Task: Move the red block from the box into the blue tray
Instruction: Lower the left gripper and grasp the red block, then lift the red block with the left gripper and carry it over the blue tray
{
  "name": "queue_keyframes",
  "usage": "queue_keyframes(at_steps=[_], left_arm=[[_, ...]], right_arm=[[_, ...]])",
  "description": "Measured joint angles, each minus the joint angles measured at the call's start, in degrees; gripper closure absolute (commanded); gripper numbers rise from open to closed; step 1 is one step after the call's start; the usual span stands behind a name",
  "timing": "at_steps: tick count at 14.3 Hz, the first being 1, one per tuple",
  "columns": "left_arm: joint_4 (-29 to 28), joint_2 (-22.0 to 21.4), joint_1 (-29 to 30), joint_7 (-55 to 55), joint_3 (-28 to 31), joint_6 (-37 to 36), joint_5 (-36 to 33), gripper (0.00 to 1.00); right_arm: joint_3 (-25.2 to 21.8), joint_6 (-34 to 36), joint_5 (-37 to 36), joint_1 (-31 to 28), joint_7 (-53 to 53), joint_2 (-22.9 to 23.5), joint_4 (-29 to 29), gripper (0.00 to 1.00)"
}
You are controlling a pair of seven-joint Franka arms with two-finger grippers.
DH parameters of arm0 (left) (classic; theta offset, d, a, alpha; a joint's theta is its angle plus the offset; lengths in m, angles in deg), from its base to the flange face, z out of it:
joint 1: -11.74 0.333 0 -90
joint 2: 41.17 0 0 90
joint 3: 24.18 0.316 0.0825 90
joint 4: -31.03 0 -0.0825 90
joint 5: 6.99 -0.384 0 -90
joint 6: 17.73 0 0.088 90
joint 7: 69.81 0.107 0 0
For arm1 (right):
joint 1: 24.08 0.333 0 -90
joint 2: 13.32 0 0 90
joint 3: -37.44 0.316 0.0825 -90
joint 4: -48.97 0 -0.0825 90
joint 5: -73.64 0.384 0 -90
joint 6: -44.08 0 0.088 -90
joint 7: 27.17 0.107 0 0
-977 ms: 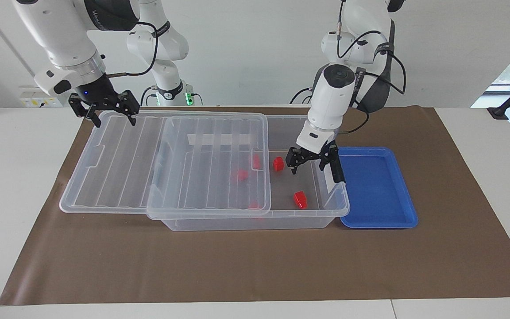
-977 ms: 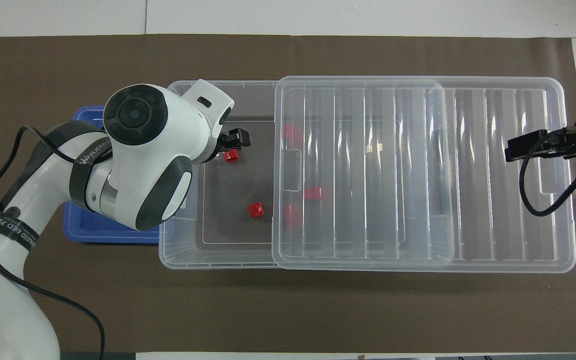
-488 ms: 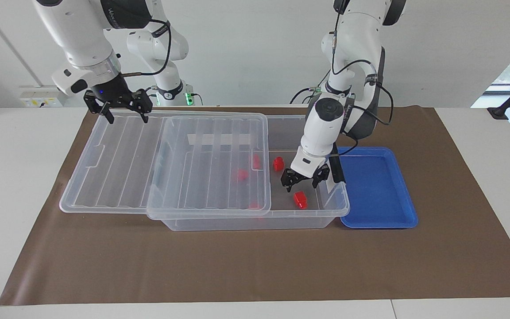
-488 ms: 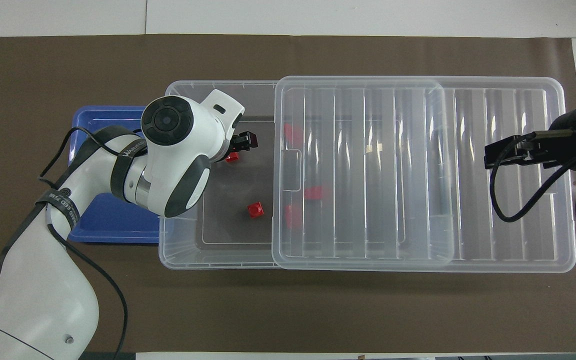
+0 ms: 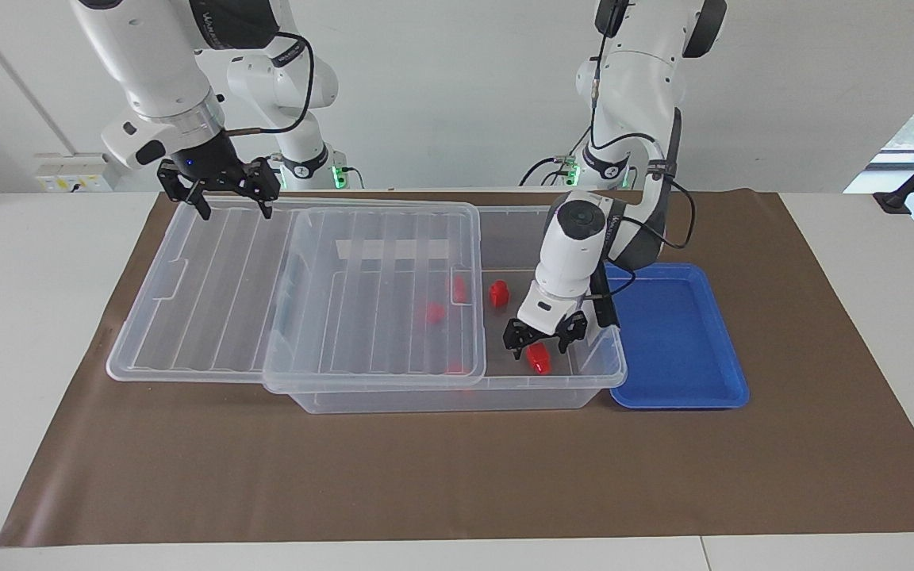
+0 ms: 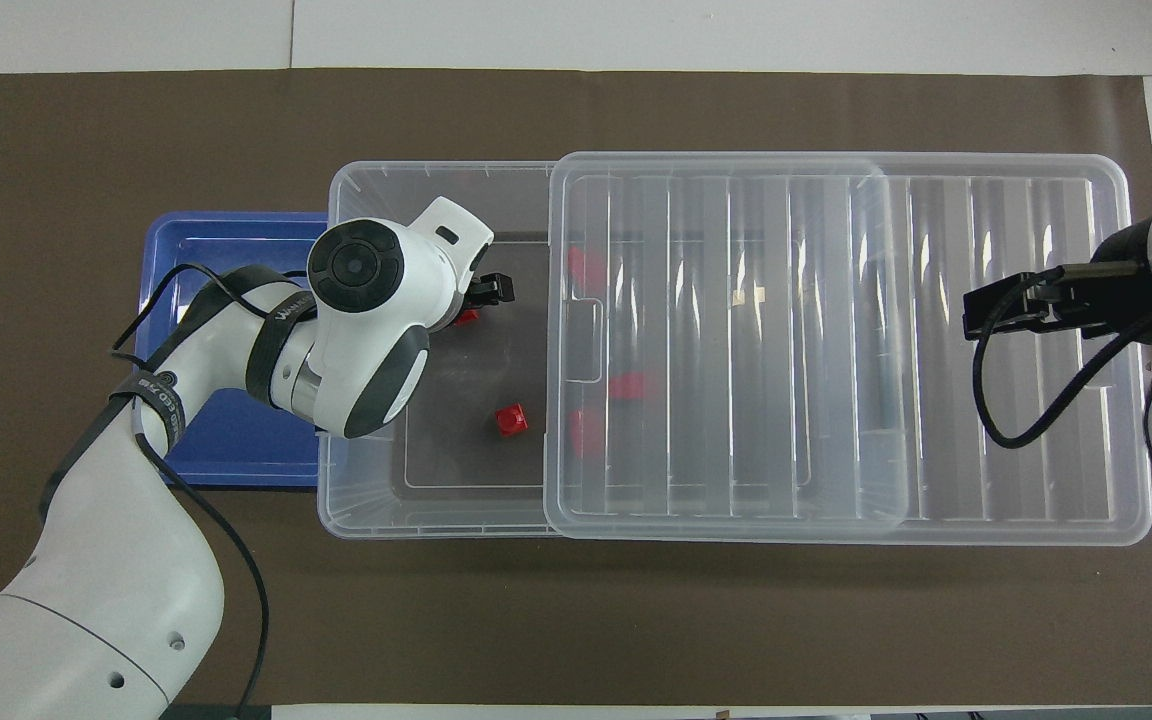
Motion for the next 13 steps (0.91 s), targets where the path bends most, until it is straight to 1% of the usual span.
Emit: queue_keyframes(at_steps=[1, 2, 3, 4, 6, 10, 11, 13], left_arm=[[-0.34, 0.0, 0.0, 0.06, 0.0, 0.73, -0.1, 0.15], [-0.9, 0.0, 0.0, 0.07, 0.0, 2.31, -0.13, 0.36], [-1.64, 0.0, 0.0, 0.11, 0.01, 4.48, -0.16, 0.75], [-2.32, 0.0, 0.01, 0.11, 0.04, 6.14, -0.17, 1.0], [-3.02, 0.0, 0.01, 0.11, 0.07, 7.35, -0.17, 1.0], [-2.97, -0.62, 0.02, 0.1, 0.17, 7.33, -0.18, 1.0], [-2.87, -1.57, 0.04, 0.1, 0.21, 6.64, -0.18, 1.0], [-2.54, -5.83, 0.13, 0.1, 0.32, 1.13, -0.18, 1.0]], right_arm=[[0.0, 0.0, 0.0, 0.0, 0.0, 0.0, 0.0, 0.0], [0.0, 0.0, 0.0, 0.0, 0.0, 0.0, 0.0, 0.0], [0.0, 0.0, 0.0, 0.0, 0.0, 0.0, 0.0, 0.0], [0.0, 0.0, 0.0, 0.0, 0.0, 0.0, 0.0, 0.0], [0.0, 0.0, 0.0, -0.01, 0.0, 0.0, 0.0, 0.0], [-0.03, 0.0, 0.0, -0.03, 0.0, 0.0, 0.0, 0.0], [-0.04, 0.0, 0.0, -0.03, 0.0, 0.0, 0.0, 0.0], [-0.04, 0.0, -0.01, -0.04, 0.0, 0.0, 0.0, 0.0]])
